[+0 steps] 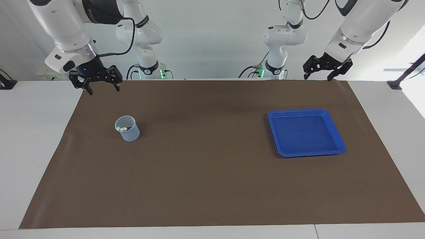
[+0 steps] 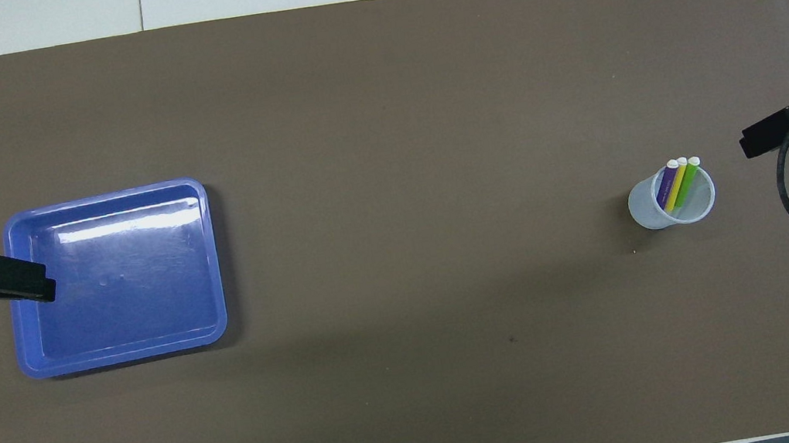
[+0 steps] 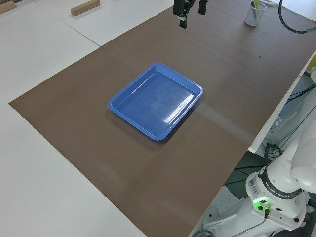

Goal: Right arm passes pens to left for tray arrangement
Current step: 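Reach the right gripper down to the pens in the clear cup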

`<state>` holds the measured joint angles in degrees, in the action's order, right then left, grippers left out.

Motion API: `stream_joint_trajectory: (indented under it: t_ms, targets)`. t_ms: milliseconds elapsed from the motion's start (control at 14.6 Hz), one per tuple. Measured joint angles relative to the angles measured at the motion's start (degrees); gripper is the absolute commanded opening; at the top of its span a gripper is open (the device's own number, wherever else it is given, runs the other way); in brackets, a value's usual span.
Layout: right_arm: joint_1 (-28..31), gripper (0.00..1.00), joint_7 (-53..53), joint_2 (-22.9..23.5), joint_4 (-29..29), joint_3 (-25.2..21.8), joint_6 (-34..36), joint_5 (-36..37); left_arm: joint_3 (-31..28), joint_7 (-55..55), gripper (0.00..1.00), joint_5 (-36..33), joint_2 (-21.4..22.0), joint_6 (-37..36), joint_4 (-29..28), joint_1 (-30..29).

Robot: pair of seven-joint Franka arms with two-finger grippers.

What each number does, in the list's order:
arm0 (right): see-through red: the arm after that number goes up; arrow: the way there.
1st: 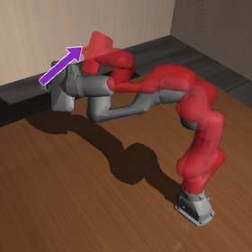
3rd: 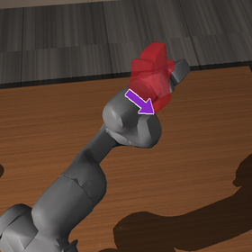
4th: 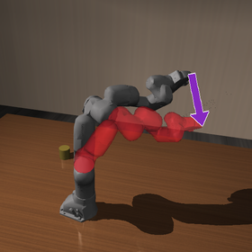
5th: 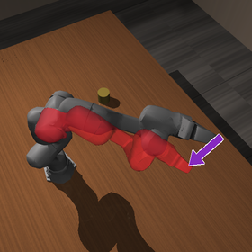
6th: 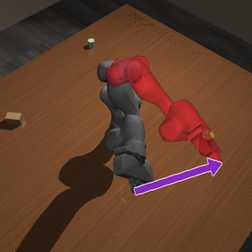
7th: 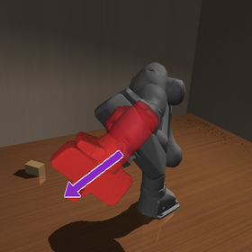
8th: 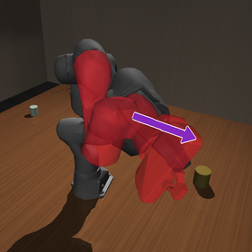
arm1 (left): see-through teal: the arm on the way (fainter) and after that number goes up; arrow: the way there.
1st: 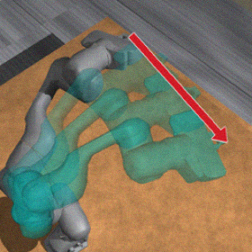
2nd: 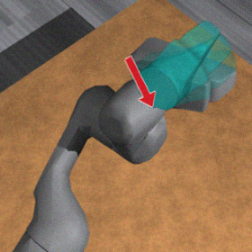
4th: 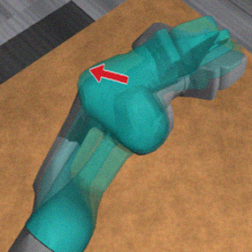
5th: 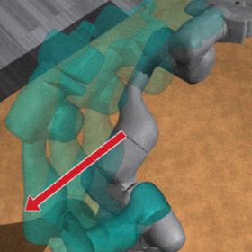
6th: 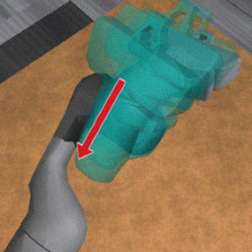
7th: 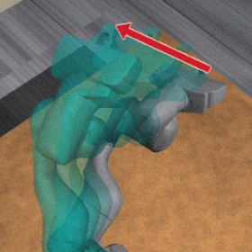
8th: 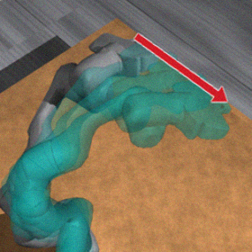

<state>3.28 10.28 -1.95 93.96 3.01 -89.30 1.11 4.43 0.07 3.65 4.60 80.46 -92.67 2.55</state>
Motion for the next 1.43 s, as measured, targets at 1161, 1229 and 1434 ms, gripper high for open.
stream_joint_trajectory:
  t_ms: [1161,1229,1434]
  targets:
    - [-0.87,1.0,17.66,1.15,2.81,0.34,-5.59,-6.29,0.0,0.0,1.0,0.0,0.04,0.23,0.0,0.0]
    - [-0.74,1.0,24.32,2.8,2.86,0.29,-7.27,-6.34,0.0,0.0,1.0,0.0,0.04,0.24,0.0,0.0]
    - [-0.55,1.0,43.77,9.22,2.75,0.09,-11.24,-6.48,0.0,0.0,1.0,0.0,0.04,0.24,0.0,0.0]
